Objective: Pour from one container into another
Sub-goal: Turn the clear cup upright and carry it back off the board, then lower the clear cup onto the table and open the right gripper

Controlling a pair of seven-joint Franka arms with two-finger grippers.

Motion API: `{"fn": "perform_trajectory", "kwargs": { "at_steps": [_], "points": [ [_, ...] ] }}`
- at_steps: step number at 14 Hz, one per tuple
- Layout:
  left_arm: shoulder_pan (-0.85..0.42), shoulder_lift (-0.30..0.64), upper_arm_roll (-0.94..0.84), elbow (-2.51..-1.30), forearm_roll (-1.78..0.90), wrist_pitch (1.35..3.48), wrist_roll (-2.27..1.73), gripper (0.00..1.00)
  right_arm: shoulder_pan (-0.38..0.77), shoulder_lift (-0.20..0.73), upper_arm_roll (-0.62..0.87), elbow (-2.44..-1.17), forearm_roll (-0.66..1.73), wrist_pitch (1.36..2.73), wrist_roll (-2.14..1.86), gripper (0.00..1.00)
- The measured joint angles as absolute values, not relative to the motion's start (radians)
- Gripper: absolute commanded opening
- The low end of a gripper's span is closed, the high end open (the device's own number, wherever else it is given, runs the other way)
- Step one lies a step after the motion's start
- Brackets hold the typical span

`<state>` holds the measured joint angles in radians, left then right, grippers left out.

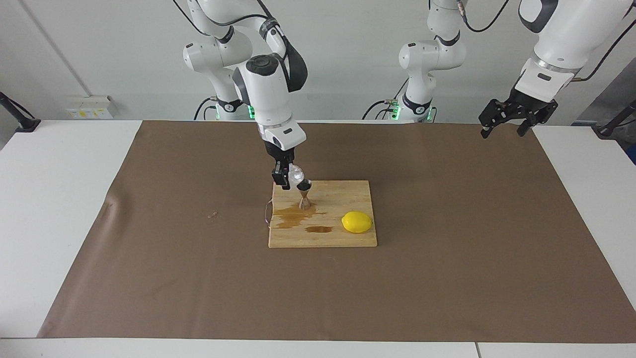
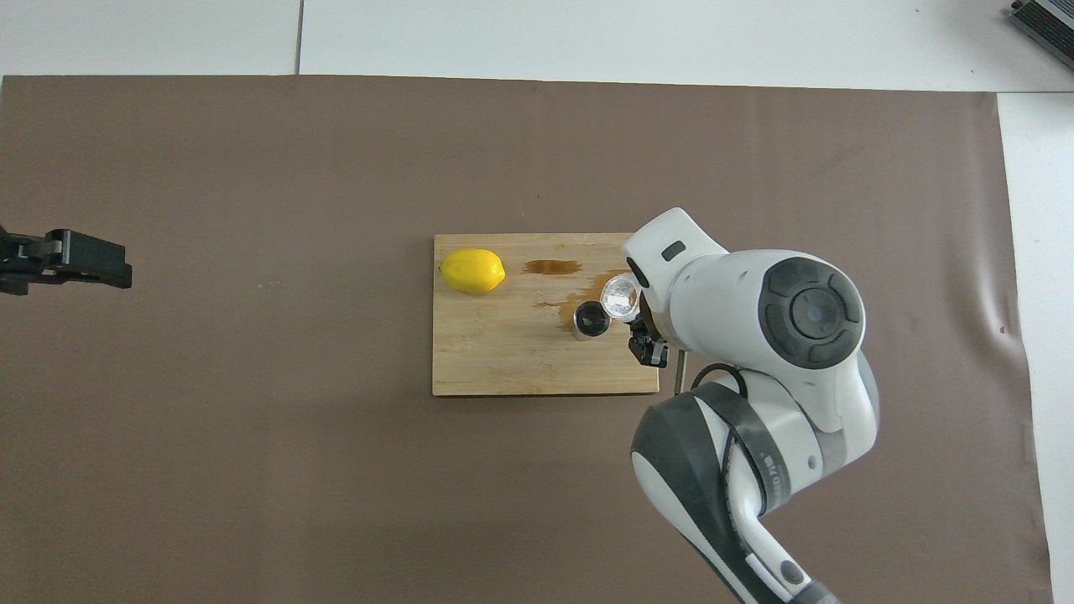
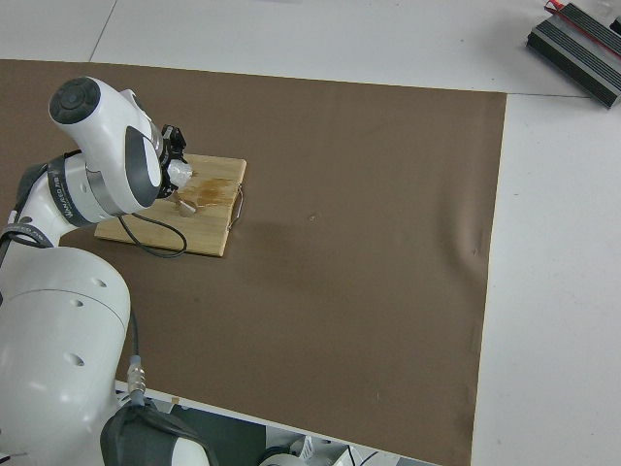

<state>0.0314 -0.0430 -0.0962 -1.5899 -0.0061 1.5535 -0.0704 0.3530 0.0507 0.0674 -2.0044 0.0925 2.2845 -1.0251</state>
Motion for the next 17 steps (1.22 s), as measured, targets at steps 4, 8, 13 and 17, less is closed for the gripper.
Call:
{"fn": "perform_trajectory", "kwargs": {
  "at_steps": [4,8,13,17],
  "points": [
    [0.031,-0.043,-0.096,-1.590,-0.006,1.554,-0.070,1.00,0.255,0.027,0.066,-2.004,0.292,2.280,-1.205,0.30],
    [0.031,-0.043,-0.096,-1.590,-0.006,1.554,-0.070,1.00,0.128,0.024,0.062,-2.010,0.420,2.235,-1.399,0.30],
    [0.031,-0.043,-0.096,-1.590,-0.006,1.554,-0.070,1.00,-0.063,0.034,0.059,-2.079,0.549,2.196,-1.677,0.30],
    [0.031,-0.043,-0.096,-1.590,-0.006,1.554,-0.070,1.00,-0.148,0.104,0.058,-2.132,0.650,2.249,-1.845,0.30]
  ]
}}
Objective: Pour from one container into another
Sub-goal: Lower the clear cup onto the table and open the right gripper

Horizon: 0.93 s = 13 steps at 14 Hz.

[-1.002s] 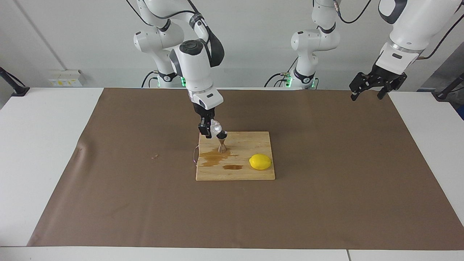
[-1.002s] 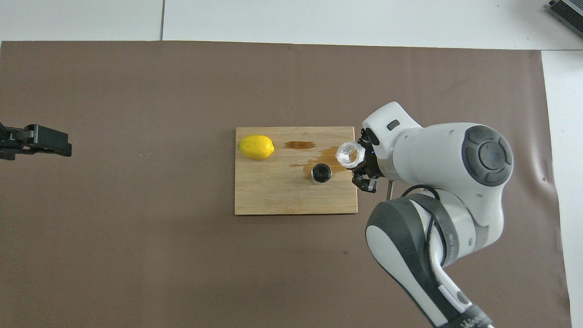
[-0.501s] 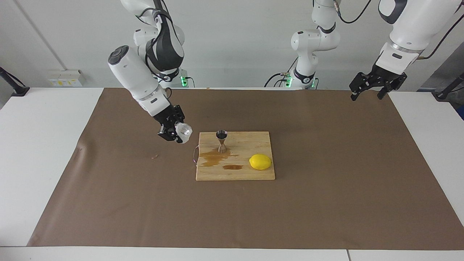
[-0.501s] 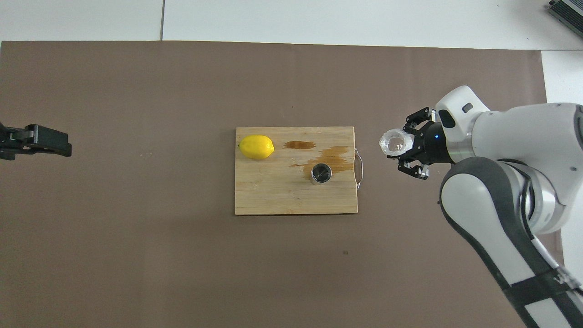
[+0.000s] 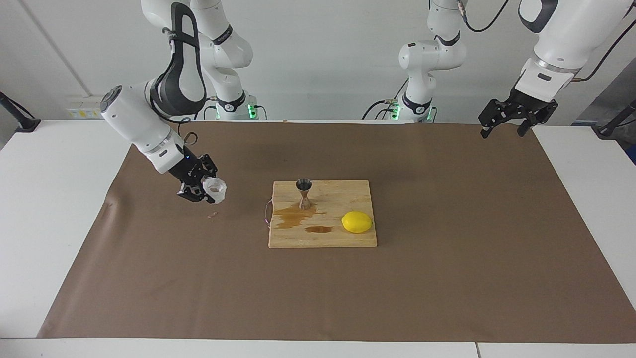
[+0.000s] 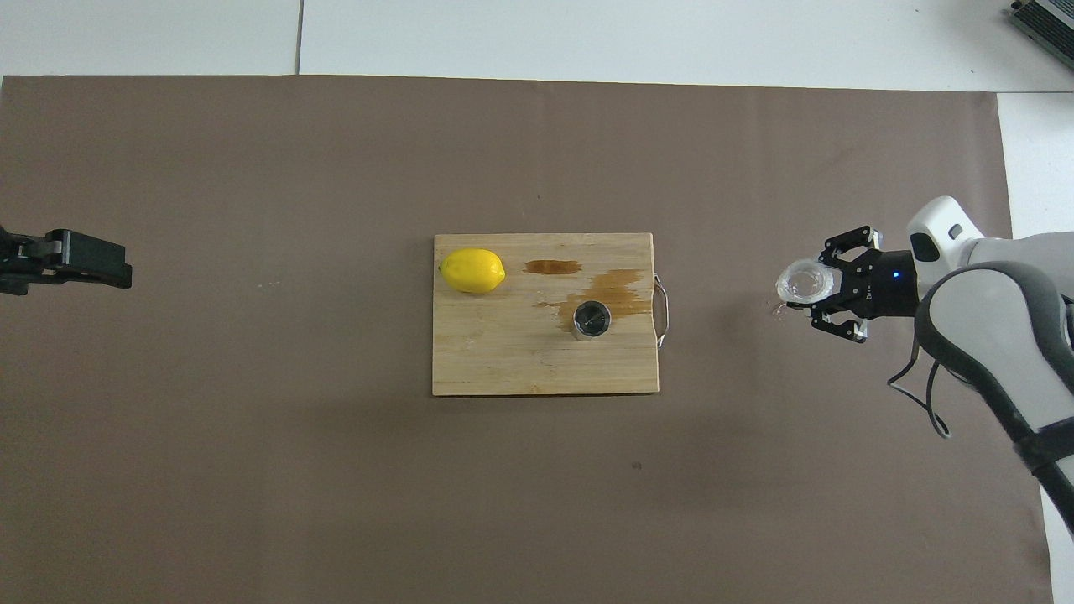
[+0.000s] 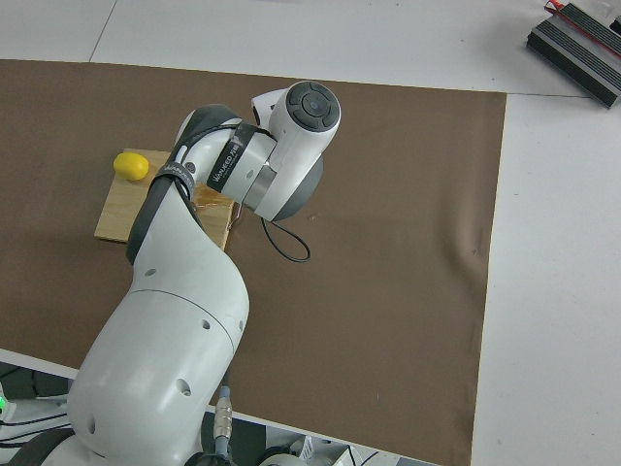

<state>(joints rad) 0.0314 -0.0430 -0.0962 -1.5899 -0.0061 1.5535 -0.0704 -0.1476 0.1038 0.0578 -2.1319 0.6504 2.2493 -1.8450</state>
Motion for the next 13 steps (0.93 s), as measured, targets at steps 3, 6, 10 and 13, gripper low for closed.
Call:
{"fn": "perform_trajectory", "kwargs": {
  "at_steps": [3,6,10,13],
  "points": [
    [0.031,-0.043,-0.096,-1.590,-0.006,1.553,-0.070,1.00,-0.153,0.153,0.058,-2.159,0.727,2.331,-1.931,0.30],
    [0.031,-0.043,-0.096,-1.590,-0.006,1.553,-0.070,1.00,-0.153,0.181,0.059,-2.183,0.811,2.370,-2.013,0.30],
    [0.031,-0.043,-0.096,-1.590,-0.006,1.553,-0.070,1.00,-0.162,0.212,0.058,-2.203,0.886,2.381,-2.108,0.30],
    [0.031,-0.043,-0.096,-1.590,-0.006,1.553,-0.070,1.00,-0.163,0.253,0.058,-2.206,0.955,2.403,-2.203,0.33]
  ]
}}
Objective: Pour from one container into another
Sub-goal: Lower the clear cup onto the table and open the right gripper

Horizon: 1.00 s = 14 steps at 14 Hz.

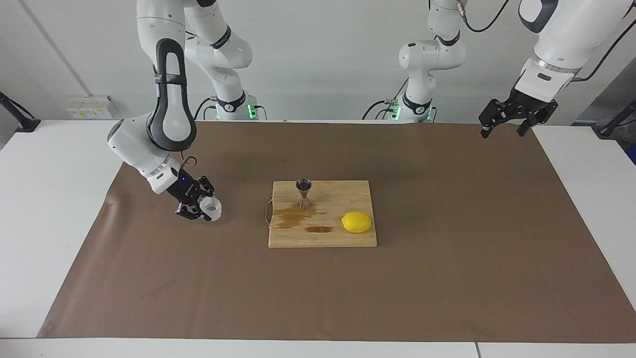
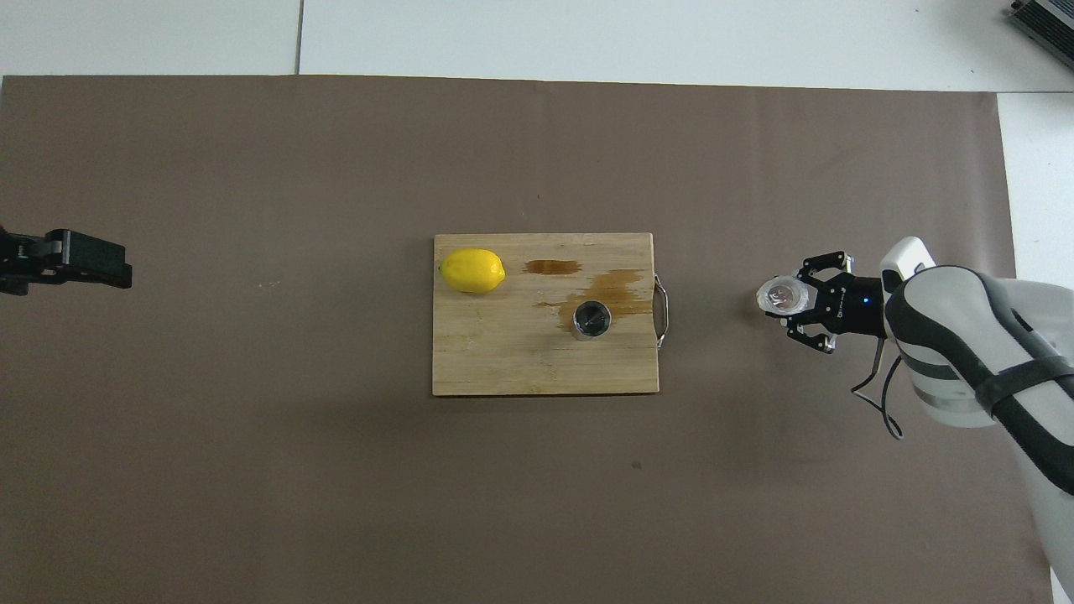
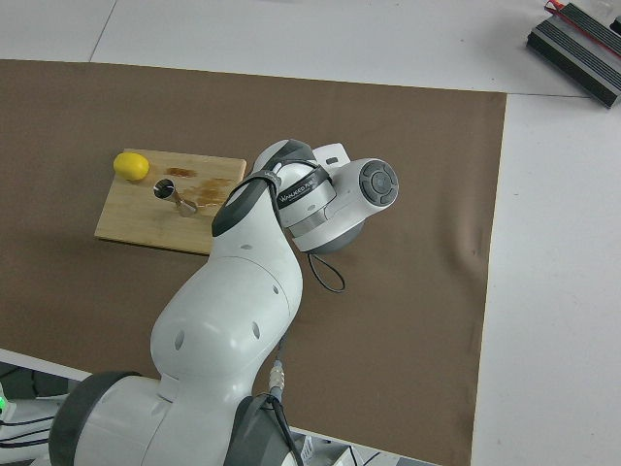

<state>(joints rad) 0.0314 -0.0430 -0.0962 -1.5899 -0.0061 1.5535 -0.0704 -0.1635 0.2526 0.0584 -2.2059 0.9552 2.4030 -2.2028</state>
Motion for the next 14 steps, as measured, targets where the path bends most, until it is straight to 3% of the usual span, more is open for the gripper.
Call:
{"fn": "perform_trajectory", "kwargs": {
  "at_steps": [2,10,14],
  "points": [
    [0.031,-0.043,-0.096,-1.590,-0.006,1.553,-0.070,1.00,-0.165,0.254,0.058,-2.205,0.966,2.401,-2.224,1.00],
    [0.031,-0.043,-0.096,-1.590,-0.006,1.553,-0.070,1.00,-0.161,0.220,0.061,-2.188,0.952,2.388,-2.179,1.00],
    [0.031,-0.043,-0.096,-1.590,-0.006,1.553,-0.070,1.00,-0.164,0.121,0.059,-2.179,0.836,2.249,-1.933,1.00]
  ]
}}
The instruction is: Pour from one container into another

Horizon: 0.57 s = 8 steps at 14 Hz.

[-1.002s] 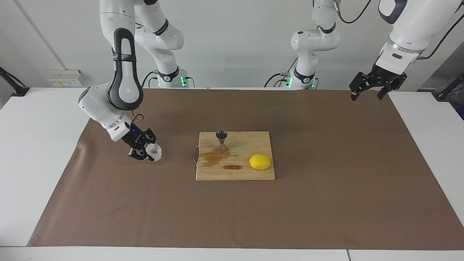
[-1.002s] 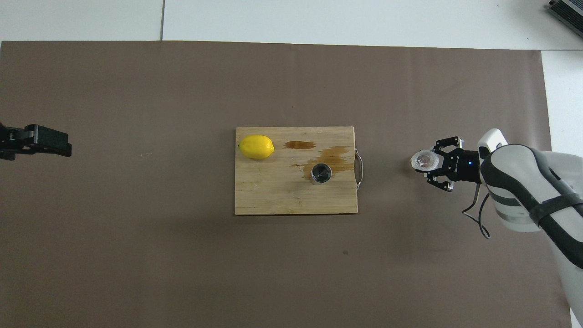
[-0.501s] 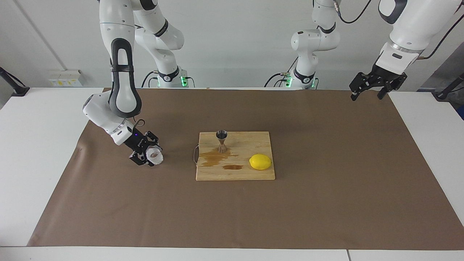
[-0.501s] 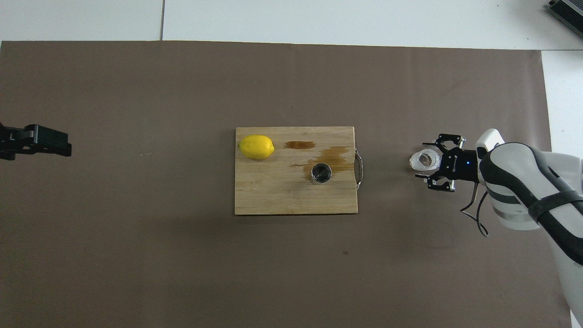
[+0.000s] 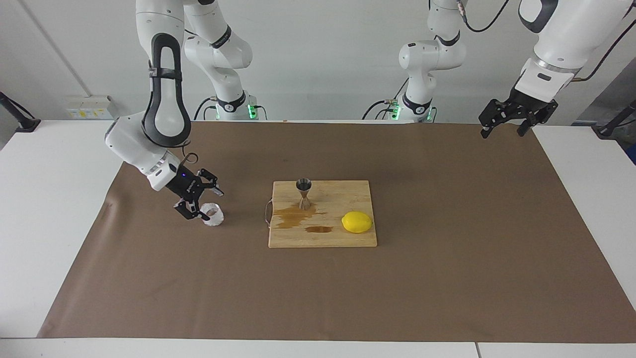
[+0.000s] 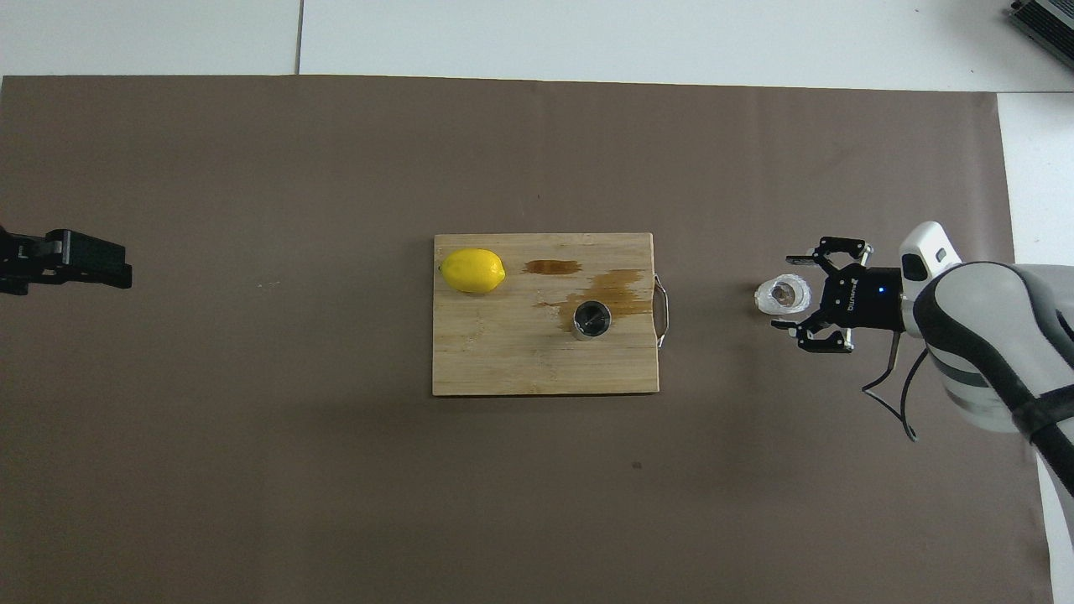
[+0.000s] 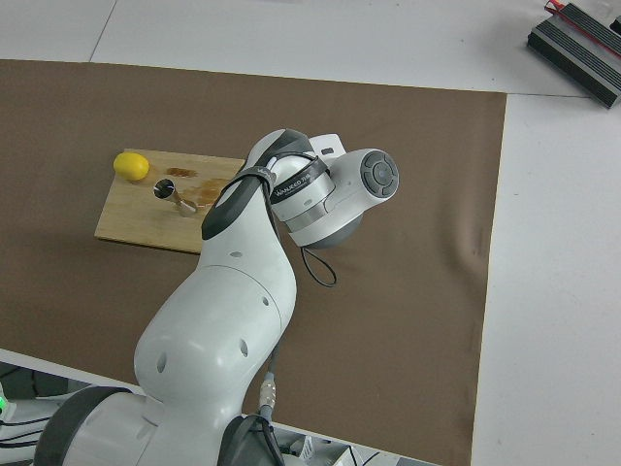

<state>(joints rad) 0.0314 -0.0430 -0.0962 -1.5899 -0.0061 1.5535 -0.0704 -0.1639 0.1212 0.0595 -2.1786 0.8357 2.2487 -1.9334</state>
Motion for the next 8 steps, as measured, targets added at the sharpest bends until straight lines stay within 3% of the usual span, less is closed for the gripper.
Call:
{"fn": "perform_trajectory", "kwargs": {
  "at_steps": [4,8],
  "points": [
    [0.031,-0.043,-0.096,-1.590,-0.006,1.553,-0.070,1.00,-0.164,0.001,0.059,-2.132,0.594,2.151,-1.486,1.00],
    [0.031,-0.043,-0.096,-1.590,-0.006,1.553,-0.070,1.00,-0.160,-0.060,0.062,-2.079,0.337,2.048,-1.046,1.00]
  ]
}}
